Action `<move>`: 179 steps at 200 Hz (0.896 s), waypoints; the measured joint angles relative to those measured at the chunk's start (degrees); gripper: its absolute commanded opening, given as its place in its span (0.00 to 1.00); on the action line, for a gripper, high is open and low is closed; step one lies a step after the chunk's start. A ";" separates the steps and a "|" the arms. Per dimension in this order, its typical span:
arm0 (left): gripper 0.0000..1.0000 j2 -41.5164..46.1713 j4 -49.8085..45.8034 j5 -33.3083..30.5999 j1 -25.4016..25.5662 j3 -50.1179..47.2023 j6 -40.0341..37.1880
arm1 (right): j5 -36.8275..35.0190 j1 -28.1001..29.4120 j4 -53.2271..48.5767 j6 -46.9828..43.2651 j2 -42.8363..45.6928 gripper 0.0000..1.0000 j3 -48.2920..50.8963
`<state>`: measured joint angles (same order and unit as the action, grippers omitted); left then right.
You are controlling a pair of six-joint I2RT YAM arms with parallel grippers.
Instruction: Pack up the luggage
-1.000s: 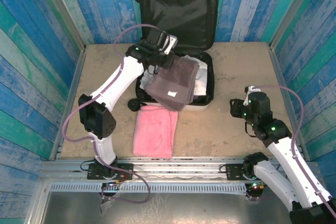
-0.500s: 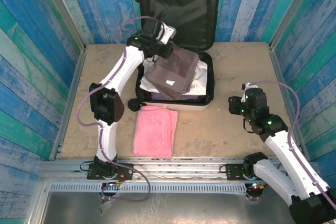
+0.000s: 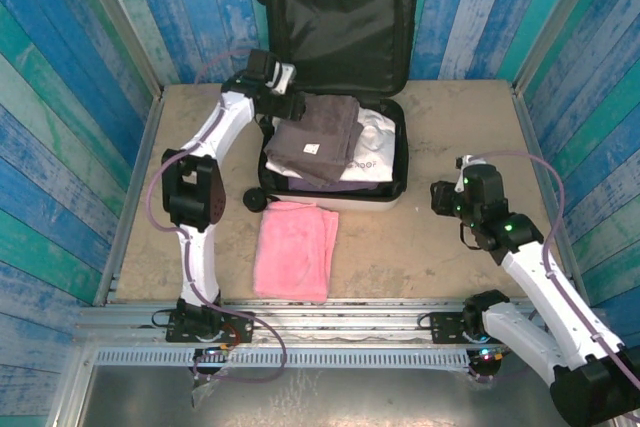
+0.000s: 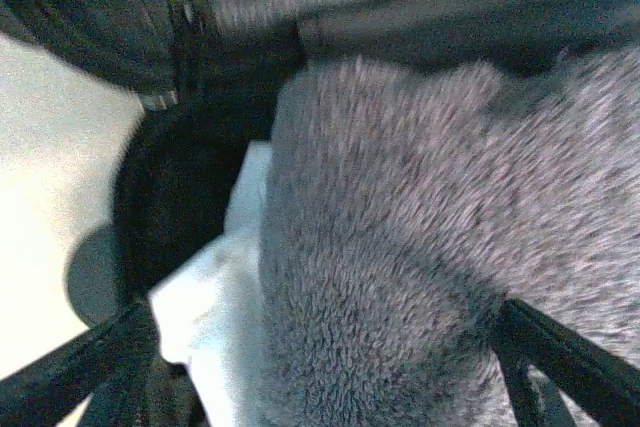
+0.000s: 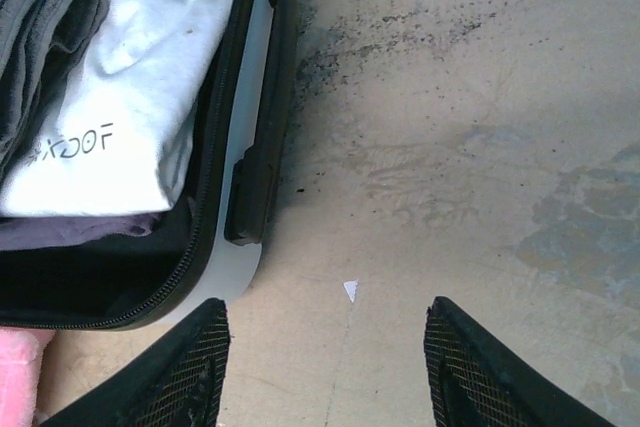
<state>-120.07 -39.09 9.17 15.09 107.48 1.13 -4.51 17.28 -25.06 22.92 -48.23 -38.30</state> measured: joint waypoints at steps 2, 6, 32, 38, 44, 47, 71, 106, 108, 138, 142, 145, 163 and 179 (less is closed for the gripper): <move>0.85 0.17 0.04 0.00 0.02 -0.79 0.37 | 0.11 0.00 0.02 -0.04 -0.15 0.52 -0.02; 0.84 0.50 0.39 0.02 0.02 -2.12 0.68 | 0.35 0.00 0.09 -0.02 -0.37 0.52 -0.09; 0.84 4.79 2.64 -0.44 0.28 -11.58 4.59 | 4.72 -0.02 1.18 -0.59 -2.97 0.53 -1.51; 0.86 6.58 3.48 -0.83 0.31 -14.03 5.64 | 6.43 0.00 1.29 -0.74 -4.02 0.55 -2.32; 0.89 8.79 4.52 -1.55 0.31 -16.79 6.73 | 8.09 0.00 1.51 -0.83 -5.09 0.56 -3.13; 0.90 9.70 4.87 -1.70 0.31 -17.81 7.37 | 8.92 0.00 1.62 -0.90 -5.68 0.57 -3.61; 0.94 23.65 8.81 -6.23 0.55 -30.97 13.22 | 12.72 2.86 3.06 -0.37 -8.87 0.68 -6.03; 0.93 48.83 10.12 -13.49 0.35 -45.83 23.37 | 13.31 16.55 6.34 4.13 -10.38 0.78 -6.14; 0.93 50.51 10.08 -13.75 0.35 -46.69 24.17 | 13.29 17.07 6.58 4.37 -10.51 0.79 -6.10; 0.93 65.94 9.94 -14.56 0.35 -59.30 34.99 | 11.85 28.09 15.17 12.24 -14.14 0.87 -2.32; 0.93 66.99 9.73 -14.32 0.33 -61.05 36.17 | 11.65 28.98 15.98 12.96 -14.80 0.87 -1.81; 0.93 68.24 9.44 -13.99 0.35 -63.17 37.68 | 11.45 29.81 16.72 13.68 -15.54 0.87 -1.38; 0.94 71.54 9.18 -12.28 0.35 -72.04 43.23 | 10.27 33.94 20.94 17.97 -20.11 0.88 0.76; 0.94 73.20 7.76 -10.56 0.35 -77.94 46.86 | 9.33 36.52 24.72 21.27 -25.18 0.89 1.57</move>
<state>-46.87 -31.33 -1.39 15.44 29.54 47.99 4.82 53.80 -0.34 44.18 -73.41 -36.73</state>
